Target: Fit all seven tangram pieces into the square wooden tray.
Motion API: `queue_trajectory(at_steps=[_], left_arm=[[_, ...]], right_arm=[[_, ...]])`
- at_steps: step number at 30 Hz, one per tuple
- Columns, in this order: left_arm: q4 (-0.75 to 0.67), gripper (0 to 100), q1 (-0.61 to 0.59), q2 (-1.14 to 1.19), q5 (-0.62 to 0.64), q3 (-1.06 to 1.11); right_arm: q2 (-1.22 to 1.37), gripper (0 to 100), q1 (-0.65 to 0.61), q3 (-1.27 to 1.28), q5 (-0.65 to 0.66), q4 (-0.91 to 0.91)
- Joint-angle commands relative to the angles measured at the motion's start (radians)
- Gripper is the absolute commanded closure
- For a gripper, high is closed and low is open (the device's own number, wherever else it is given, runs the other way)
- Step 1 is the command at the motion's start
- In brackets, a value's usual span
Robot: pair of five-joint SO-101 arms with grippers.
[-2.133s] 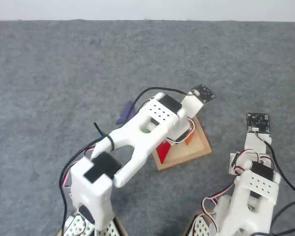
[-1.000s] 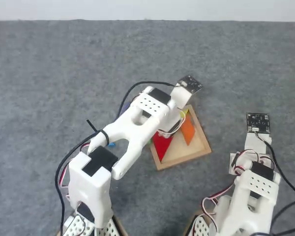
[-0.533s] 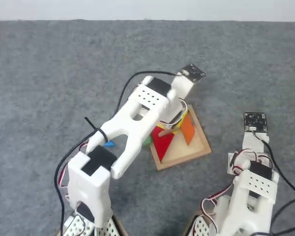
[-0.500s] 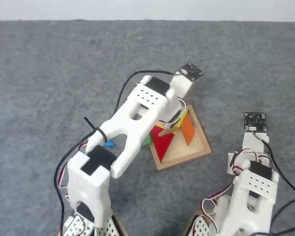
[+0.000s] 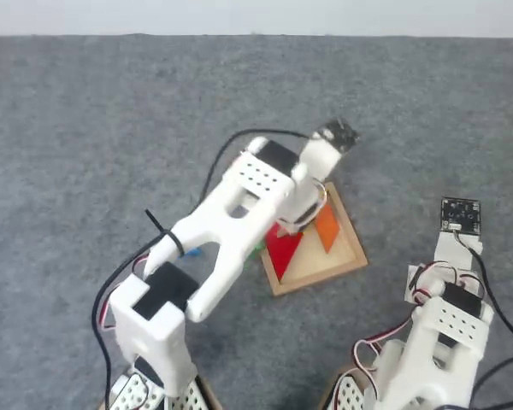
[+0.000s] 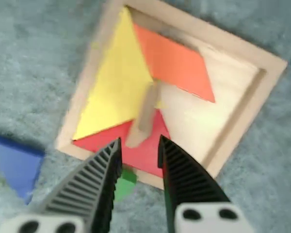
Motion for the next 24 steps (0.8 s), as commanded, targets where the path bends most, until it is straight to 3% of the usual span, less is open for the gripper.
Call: queue_trajectory(at_steps=[1,12,24], left_arm=[[-0.075,88,0.017,-0.069,-0.014,0.051],[-0.150,88,-0.037,-0.037,-0.049,0.068],[-0.127,88,-0.055,0.057,-0.069,-0.045]], right_arm=[[-0.028,99.1,0.012,-0.041,-0.014,-0.018],[-0.028,99.0,0.010,-0.041,-0.014,-0.016],[-0.028,99.1,-0.027,-0.038,-0.012,-0.016]])
